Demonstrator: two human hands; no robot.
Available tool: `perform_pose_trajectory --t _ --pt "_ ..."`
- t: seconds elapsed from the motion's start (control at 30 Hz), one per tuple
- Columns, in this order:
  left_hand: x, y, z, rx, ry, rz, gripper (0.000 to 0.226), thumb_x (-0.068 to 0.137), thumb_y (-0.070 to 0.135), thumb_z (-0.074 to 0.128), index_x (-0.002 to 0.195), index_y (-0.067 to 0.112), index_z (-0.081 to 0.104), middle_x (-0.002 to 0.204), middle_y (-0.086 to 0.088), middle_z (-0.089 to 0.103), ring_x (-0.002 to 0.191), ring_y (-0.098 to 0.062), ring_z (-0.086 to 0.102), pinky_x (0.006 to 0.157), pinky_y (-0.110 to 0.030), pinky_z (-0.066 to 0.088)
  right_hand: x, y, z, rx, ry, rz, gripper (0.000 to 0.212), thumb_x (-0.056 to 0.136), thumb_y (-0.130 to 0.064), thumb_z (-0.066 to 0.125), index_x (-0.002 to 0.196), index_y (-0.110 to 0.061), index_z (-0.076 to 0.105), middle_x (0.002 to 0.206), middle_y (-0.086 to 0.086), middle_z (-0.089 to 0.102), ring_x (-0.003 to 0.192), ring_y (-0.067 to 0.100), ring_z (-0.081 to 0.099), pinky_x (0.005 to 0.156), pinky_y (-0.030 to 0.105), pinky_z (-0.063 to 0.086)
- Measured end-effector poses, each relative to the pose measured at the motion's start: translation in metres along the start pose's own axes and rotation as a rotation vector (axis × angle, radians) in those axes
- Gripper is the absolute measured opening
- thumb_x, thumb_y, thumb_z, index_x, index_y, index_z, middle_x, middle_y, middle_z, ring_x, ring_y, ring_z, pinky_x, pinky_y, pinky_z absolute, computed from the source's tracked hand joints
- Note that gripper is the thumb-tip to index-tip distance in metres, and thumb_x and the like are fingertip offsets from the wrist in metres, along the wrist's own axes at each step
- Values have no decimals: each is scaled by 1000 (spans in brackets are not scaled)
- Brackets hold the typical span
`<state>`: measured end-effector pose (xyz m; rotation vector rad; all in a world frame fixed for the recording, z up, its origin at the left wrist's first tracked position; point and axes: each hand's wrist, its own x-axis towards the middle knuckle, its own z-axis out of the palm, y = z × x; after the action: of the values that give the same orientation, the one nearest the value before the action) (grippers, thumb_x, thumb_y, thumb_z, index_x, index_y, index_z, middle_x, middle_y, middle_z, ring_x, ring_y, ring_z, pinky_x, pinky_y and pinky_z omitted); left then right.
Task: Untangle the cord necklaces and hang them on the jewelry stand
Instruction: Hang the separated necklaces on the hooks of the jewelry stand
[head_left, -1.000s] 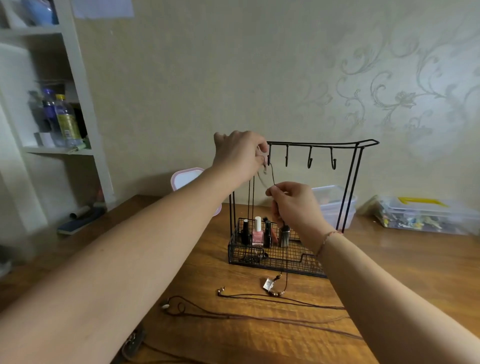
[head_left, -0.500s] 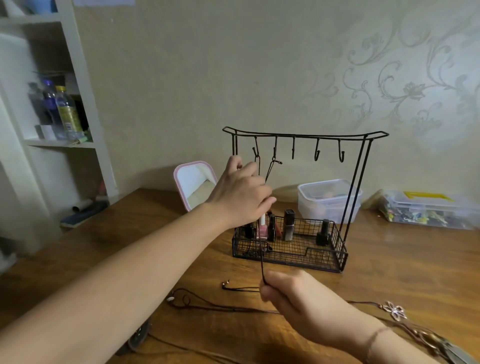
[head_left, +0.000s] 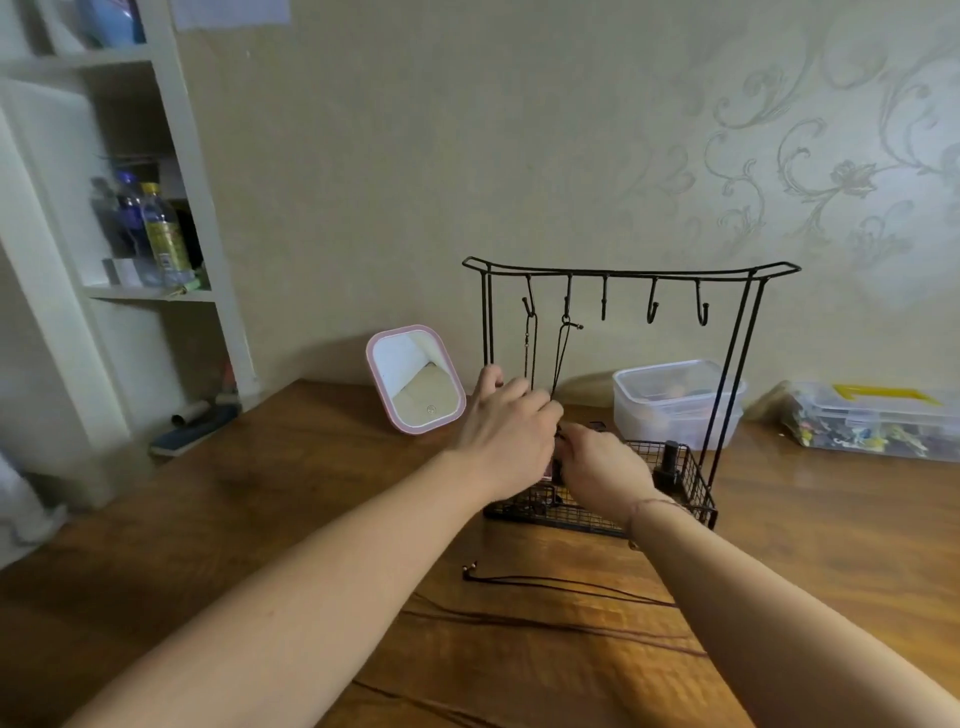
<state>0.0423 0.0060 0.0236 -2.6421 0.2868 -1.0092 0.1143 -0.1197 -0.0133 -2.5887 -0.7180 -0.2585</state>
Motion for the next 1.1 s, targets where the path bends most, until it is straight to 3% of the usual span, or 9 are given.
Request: perform_pose_trajectory --t 0.17,0.3,0.37,0.47,0.63,0.73,0.9,1.0,1.1 --pt "-17 9 17 -66 -168 -98 27 96 25 43 113 18 62 113 0 63 103 -24 54 98 -46 26 -6 -2 15 233 -168 19 24 96 -23 50 110 -14 67 89 0 68 74 10 62 63 23 51" --pt "-29 9 28 -154 -277 -161 30 100 31 40 121 21 59 117 2 62 109 -22 52 103 -47 22 -28 5 -2 157 188 -129 18 92 -22 56 98 -22 72 83 -4 69 73 13 62 62 27 50" --pt "-37 7 34 -196 -346 -173 34 101 36 35 124 23 57 117 4 61 113 -21 49 108 -50 16 -44 10 -13 179 249 -297 14 90 -21 59 94 -23 72 84 -7 71 73 10 62 65 28 54" --pt "-54 6 40 -211 -396 -161 38 103 39 30 126 26 55 128 5 56 126 -20 41 114 -53 8 -70 6 -20 104 -39 -416 11 89 -29 62 94 -29 72 87 -14 68 73 2 60 68 27 55" --pt "-85 3 41 -414 -193 -187 43 100 28 47 144 25 45 159 5 31 143 -16 30 120 -40 14 -86 -2 3 -29 -267 -204 18 89 -41 64 104 -33 68 102 -13 58 92 9 56 74 25 49" --pt "-99 -3 33 -442 -82 -94 34 94 25 58 128 23 60 144 4 49 130 -16 44 111 -35 29 -88 -8 14 -53 -273 -124 10 91 -37 63 93 -28 63 102 -8 53 100 15 52 79 28 48" --pt "-117 1 30 -418 -334 123 28 95 39 55 119 27 64 129 11 57 123 -9 44 110 -34 30 -99 -17 22 -233 -273 -177 22 99 -25 48 117 -17 57 124 4 50 117 24 42 96 38 42" --pt "-121 4 32 -561 -328 -1 19 92 32 64 109 25 69 114 13 63 111 -6 48 104 -32 38 -100 -18 22 -27 -207 -167 12 99 -21 44 106 -22 54 114 -1 54 109 20 46 93 35 42" --pt "-111 7 20 -845 -352 -286 6 91 25 68 94 27 72 91 19 66 91 -1 58 86 -27 45 -95 -8 12 379 -194 -100 18 100 -16 43 85 -24 49 88 -3 59 82 19 55 71 28 48"
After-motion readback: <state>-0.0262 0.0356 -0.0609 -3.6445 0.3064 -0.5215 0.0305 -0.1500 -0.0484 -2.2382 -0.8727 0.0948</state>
